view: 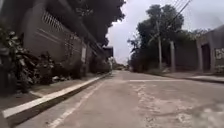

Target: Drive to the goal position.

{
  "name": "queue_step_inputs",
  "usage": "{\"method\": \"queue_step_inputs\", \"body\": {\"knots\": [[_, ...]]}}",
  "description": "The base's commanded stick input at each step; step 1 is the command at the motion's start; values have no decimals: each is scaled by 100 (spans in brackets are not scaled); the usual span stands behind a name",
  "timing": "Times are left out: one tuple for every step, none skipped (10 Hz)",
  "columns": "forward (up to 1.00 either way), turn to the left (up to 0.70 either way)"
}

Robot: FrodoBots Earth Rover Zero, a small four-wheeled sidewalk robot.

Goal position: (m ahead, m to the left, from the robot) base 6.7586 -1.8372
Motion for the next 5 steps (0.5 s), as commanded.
{"method": "queue_step_inputs", "body": {"knots": [[70,0],[70,-1],[70,-2],[70,-4],[70,-5]]}}
